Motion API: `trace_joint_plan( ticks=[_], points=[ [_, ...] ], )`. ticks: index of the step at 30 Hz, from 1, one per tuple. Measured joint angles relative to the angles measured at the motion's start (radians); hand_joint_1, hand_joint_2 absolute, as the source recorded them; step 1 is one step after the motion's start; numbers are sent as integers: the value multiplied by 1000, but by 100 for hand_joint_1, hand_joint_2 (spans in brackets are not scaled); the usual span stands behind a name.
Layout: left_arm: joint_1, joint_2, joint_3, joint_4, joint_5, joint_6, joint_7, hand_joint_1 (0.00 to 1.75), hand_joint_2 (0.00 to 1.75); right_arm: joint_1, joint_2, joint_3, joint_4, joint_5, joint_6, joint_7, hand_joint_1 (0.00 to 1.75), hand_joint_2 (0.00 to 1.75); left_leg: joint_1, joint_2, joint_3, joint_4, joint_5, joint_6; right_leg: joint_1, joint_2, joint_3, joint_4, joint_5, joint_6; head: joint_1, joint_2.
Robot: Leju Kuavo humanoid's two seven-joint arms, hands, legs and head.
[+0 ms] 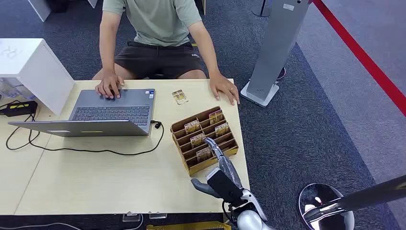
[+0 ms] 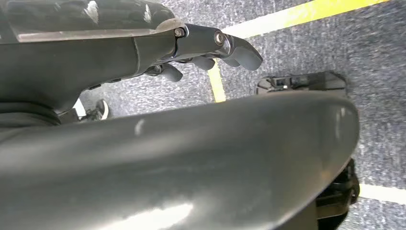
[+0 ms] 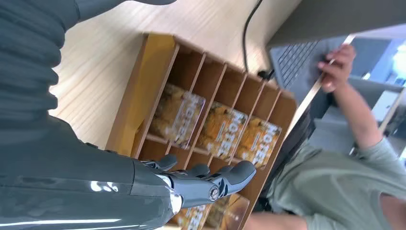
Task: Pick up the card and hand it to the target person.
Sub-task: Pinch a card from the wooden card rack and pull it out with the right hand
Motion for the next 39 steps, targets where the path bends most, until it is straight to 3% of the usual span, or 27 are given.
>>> trace_joint_plan(
  ticks=[3,6,9,12,14,17,20,25,34,39],
  points=[
    [0,1,0,0,-2,0,-6,0,0,-3,-2,-6,-12,105,-28,71,0,175,0,0,0,0,0,0,0,0,0,0,0,0,0,0],
    [0,3,0,0,-3,6,13,0,0,-19,-12,-16,-52,311,-8,224,0,175,0,0,0,0,0,0,0,0,0,0,0,0,1,0],
    [1,4,0,0,-4,11,39,0,0,-58,-26,-23,-109,506,96,395,0,175,0,0,0,0,0,0,0,0,0,0,0,0,1,0],
    [1,6,0,0,-7,2,50,0,0,-111,-31,-21,-169,626,270,546,17,175,0,0,0,0,1,0,0,0,0,0,0,0,1,0],
    [1,7,0,0,-10,-5,54,0,0,-147,-32,-15,-208,677,388,639,53,175,0,0,0,0,1,0,0,0,0,0,1,0,-1,0],
    [1,7,0,0,-11,-7,55,0,0,-187,-31,9,-256,695,487,723,115,175,0,0,0,0,1,0,0,0,0,0,1,0,0,0],
    [0,7,0,0,-12,-7,56,0,0,-207,-24,44,-291,688,521,761,134,175,0,0,0,0,1,0,0,0,0,1,0,0,-1,0],
    [0,7,0,0,-16,-7,57,0,0,-212,-8,98,-302,664,526,812,128,175,0,0,-1,0,1,0,0,0,0,1,0,0,0,0],
    [0,7,0,0,-22,-9,54,0,0,-203,-1,152,-290,641,515,837,67,175,0,0,0,0,1,0,0,0,0,0,0,0,0,0],
    [0,7,0,0,-22,-12,62,0,0,-203,3,159,-270,628,500,834,62,175,0,0,-1,0,1,0,0,0,0,0,0,0,0,0]
  ],
)
